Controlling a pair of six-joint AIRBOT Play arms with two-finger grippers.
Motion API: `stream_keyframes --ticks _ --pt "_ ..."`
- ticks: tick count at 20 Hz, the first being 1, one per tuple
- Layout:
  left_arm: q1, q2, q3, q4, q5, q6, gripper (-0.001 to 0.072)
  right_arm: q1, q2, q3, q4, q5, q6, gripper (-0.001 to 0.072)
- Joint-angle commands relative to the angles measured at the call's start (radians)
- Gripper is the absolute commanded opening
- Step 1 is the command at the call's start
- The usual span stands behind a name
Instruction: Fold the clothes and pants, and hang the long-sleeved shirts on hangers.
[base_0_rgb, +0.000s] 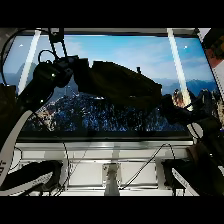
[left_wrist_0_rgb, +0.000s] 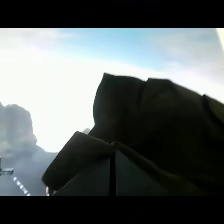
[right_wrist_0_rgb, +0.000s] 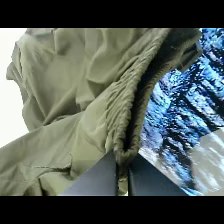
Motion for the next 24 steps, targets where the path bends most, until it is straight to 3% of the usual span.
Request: stream_keyframes --ticks 1,3,5,9,12,15,18,20,24 --pt "-0.016 0.113 -0.126 -0.006 0.069 -0.014 0.0002 0.015 0.040 0.016 0.004 0.138 -0.071 0.0015" --pt "-0.022 0.216 -0.238 -0.077 0.078 -0.023 0.0003 0.063 0.079 0.016 0.007 0.205 -0.077 0.0015" --pt "-0.078 0.318 -0.303 -0.037 0.140 -0.024 0.0001 0.122 0.117 0.016 0.022 0.256 -0.048 0.0014" --pt "-0.289 0.444 -0.308 0.265 0.414 -0.212 0.0001 0.258 0.140 0.016 0.035 0.356 0.111 0.0015" --pt "-0.460 0.504 -0.308 0.319 0.602 -0.300 0.0001 0.372 0.142 0.017 0.029 0.363 0.187 0.0015" --pt "-0.515 0.513 -0.301 0.383 0.515 -0.353 0.0002 0.413 0.158 0.037 -0.004 0.251 0.211 0.0015" --pt "-0.413 0.481 -0.234 0.375 0.280 -0.348 0.0002 0.407 0.158 0.072 -0.051 0.160 0.211 0.0015" --pt "-0.323 0.410 -0.134 0.374 0.196 -0.280 0.0002 0.360 0.158 0.074 -0.045 0.162 0.211 0.0015" --pt "-0.209 0.207 0.031 0.308 0.164 -0.159 0.0002 0.207 0.146 0.073 -0.053 0.213 0.211 0.0016"
